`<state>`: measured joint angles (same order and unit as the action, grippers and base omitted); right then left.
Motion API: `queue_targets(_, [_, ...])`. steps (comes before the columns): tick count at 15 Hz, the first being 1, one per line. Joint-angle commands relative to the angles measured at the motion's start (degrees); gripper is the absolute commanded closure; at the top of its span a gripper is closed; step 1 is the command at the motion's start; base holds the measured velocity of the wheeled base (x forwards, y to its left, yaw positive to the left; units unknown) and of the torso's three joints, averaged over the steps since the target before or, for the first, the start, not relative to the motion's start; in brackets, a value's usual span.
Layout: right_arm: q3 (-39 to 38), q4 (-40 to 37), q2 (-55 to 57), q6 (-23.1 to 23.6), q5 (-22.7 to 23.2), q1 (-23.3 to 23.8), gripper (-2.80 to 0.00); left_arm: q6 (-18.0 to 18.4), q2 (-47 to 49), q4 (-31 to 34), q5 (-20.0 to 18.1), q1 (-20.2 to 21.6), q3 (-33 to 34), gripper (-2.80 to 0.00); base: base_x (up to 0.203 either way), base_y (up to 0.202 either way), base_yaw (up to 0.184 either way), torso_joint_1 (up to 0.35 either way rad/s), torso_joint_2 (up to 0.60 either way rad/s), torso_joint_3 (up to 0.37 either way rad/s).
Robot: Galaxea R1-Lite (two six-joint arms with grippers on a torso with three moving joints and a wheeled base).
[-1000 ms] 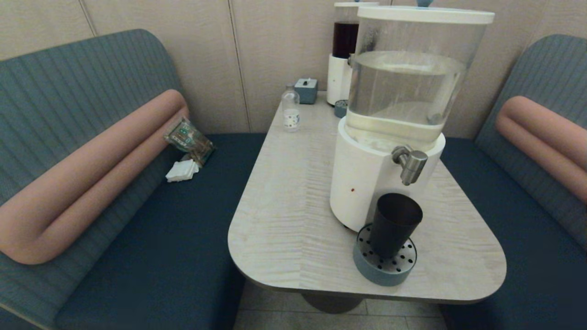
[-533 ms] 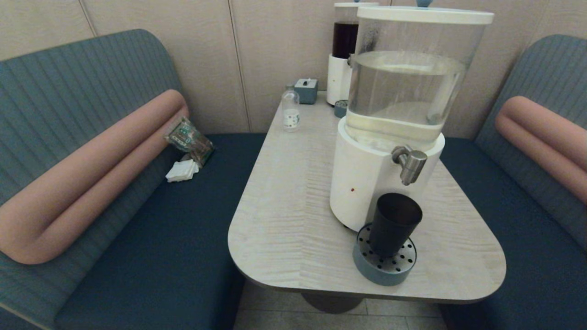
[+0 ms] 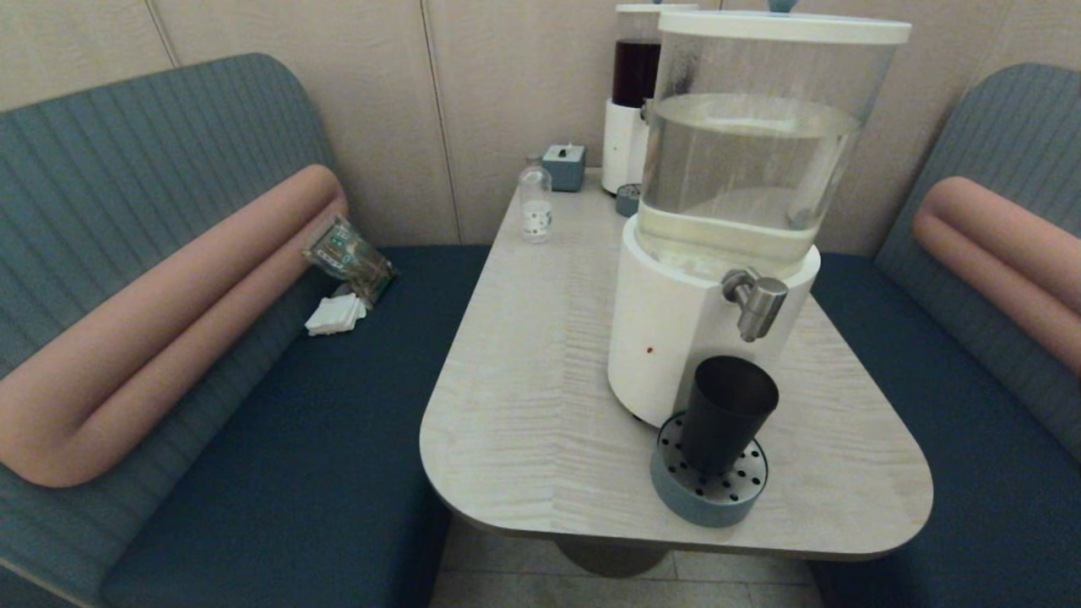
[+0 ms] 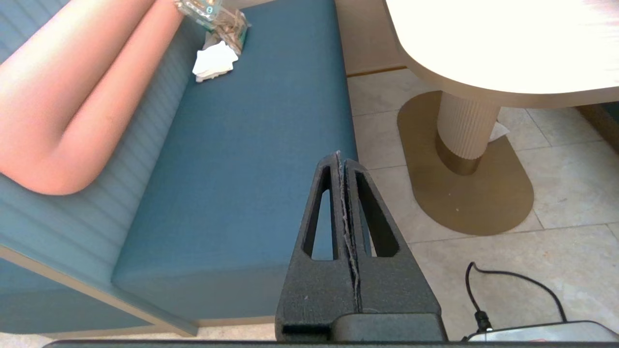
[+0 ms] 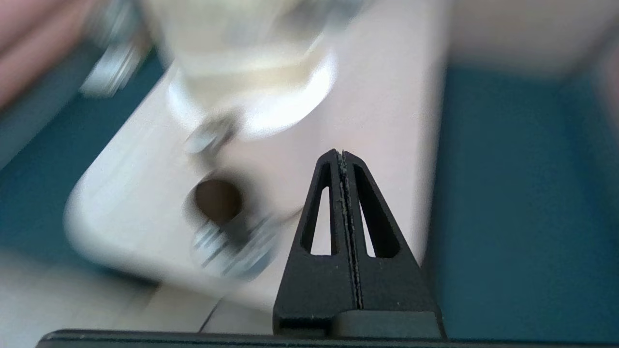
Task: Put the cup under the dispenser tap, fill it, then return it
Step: Turn on the faucet
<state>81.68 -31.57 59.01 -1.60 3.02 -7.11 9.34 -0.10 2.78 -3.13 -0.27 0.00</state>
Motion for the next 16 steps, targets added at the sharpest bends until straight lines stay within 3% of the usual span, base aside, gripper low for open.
queue_targets(1, [7.26,-6.78,14.67,-4.47,2.14,-4.96,0.00,0.07,0.10,0.03,-0.03,0.00,0.00,0.00,0.000,0.000,0.000,0.000,0.00,0.000])
queue_targets(3, [8.41,-8.26,19.02,-11.53,8.82,-8.89,0.00,0.07,0.10,0.03,-0.03,0.00,0.00,0.00,0.000,0.000,0.000,0.000,0.00,0.000])
queue_targets(5, [7.16,-6.71,22.69,-15.20,12.69,-9.44,0.00,0.07,0.10,0.03,-0.03,0.00,0.00,0.00,0.000,0.000,0.000,0.000,0.00,0.000])
queue_targets(11, [-6.53,13.74,22.32,-17.37,13.21,-9.27,0.00,0.07,0.10,0.03,-0.03,0.00,0.00,0.00,0.000,0.000,0.000,0.000,0.00,0.000])
queue_targets(16, [-7.96,17.63,21.95,-16.59,13.42,-7.39,0.00,0.07,0.10,0.03,-0.03,0.00,0.00,0.00,0.000,0.000,0.000,0.000,0.00,0.000])
